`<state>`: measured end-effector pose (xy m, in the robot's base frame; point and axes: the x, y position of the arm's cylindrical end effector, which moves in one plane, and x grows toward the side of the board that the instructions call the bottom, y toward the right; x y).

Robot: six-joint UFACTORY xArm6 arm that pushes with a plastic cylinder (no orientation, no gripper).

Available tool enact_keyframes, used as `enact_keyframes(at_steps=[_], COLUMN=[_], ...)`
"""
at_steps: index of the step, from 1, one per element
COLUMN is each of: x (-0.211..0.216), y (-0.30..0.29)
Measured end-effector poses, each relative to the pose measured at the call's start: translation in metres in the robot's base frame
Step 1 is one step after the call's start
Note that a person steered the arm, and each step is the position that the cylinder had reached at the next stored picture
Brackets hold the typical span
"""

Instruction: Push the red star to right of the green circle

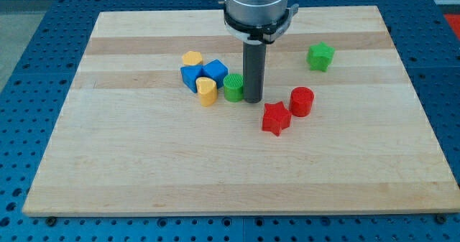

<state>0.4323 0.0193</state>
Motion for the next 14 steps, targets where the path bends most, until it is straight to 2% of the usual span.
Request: enact_keyframes(at_steps=[1, 5, 7, 10, 12, 14], x=[0.0, 0.086, 0.089, 0.094, 0.044, 0.041], y=[-0.003, 0.019, 0.076, 0.074, 0.074, 0.058])
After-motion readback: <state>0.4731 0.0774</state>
